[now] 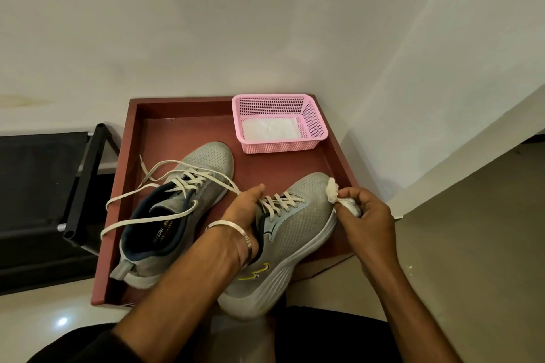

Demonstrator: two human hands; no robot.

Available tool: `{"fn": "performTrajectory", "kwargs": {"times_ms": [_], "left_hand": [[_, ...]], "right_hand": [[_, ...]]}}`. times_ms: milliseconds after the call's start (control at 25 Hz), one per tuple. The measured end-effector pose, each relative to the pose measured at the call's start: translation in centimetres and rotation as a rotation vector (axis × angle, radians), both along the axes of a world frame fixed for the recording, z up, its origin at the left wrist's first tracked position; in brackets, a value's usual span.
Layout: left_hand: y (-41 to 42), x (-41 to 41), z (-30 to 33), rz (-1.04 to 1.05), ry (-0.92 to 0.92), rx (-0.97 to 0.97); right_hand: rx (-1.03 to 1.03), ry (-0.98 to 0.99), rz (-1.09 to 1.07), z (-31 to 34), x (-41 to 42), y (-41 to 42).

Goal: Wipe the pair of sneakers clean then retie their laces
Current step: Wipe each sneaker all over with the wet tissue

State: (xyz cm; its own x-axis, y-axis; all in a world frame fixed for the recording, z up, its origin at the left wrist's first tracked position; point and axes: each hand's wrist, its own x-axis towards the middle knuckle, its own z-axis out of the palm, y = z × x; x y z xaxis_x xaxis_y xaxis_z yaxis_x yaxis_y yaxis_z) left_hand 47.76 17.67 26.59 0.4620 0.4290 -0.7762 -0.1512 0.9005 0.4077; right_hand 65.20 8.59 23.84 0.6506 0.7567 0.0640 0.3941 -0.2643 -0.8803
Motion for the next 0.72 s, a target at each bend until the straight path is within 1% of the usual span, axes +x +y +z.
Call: {"fn": "performTrajectory", "kwargs": {"times_ms": [80, 200, 240, 360, 400, 480, 520, 560, 640, 720], "left_hand": [[-0.6, -0.4, 0.0, 0.028, -0.062, -0.014], [-1.5, -0.8, 0.0, 0.110, -0.163, -0.019], [-1.7, -0.9, -0.2, 0.139, -0.202, -0.015], [-2.0, -1.2, -0.5, 0.178, -0.279, -0.009], [-1.9, -1.3, -0.4, 0.185, -0.296, -0.005], [-1.5, -1.6, -0.1, 0.208, -0.318, 0.015], [-1.3, -1.8, -0.1, 0.224, -0.317, 0.027], [-1.3, -1.9, -0.1, 0.230, -0.320, 0.037], [-1.6, -2.0, -0.1, 0.207, -0.340, 0.049], [-2.1, -2.0, 0.0, 0.172, -0.345, 0.052]], "right_hand": [[-0.003, -0.049, 0.004, 0.0, -0.3, 0.1], [-0.017, -0.263, 0.008, -0.1, -1.1, 0.8], [-0.005, -0.305, 0.017, -0.1, -1.2, 1.1], [0.058, -0.323, 0.047, 0.5, -2.0, 1.2], [0.053, -0.305, 0.085, 0.8, -2.5, 0.8], [0.036, -0.265, 0.236, 0.8, -3.8, -0.2], [0.041, -0.268, 0.299, 0.6, -4.4, -0.6], [0.055, -0.301, 0.314, 0.5, -4.5, -0.5], [0.090, -0.376, 0.210, 0.5, -3.7, 0.7], [0.125, -0.396, 0.073, 1.2, -2.5, 2.1]]}}
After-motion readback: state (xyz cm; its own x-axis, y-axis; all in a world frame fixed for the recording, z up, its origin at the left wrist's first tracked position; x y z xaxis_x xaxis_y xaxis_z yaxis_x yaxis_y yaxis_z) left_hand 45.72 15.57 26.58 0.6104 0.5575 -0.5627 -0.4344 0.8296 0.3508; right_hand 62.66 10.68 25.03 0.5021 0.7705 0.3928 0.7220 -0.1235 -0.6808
